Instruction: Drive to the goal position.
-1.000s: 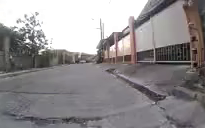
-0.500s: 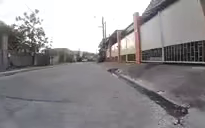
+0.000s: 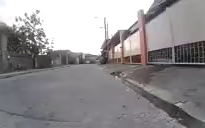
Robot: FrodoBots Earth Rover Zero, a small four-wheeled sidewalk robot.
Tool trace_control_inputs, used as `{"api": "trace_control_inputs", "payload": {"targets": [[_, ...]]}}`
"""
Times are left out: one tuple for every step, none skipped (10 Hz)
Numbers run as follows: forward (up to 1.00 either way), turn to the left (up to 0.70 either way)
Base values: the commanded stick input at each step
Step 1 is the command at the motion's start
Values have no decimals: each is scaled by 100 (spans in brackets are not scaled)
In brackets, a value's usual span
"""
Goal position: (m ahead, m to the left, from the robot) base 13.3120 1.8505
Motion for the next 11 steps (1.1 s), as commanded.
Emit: {"api": "trace_control_inputs", "payload": {"targets": [[100, 1], [100, 1], [100, 1], [100, 1], [100, 1], [100, 1], [100, 1], [100, 1], [100, 1], [100, 1], [100, 1]]}}
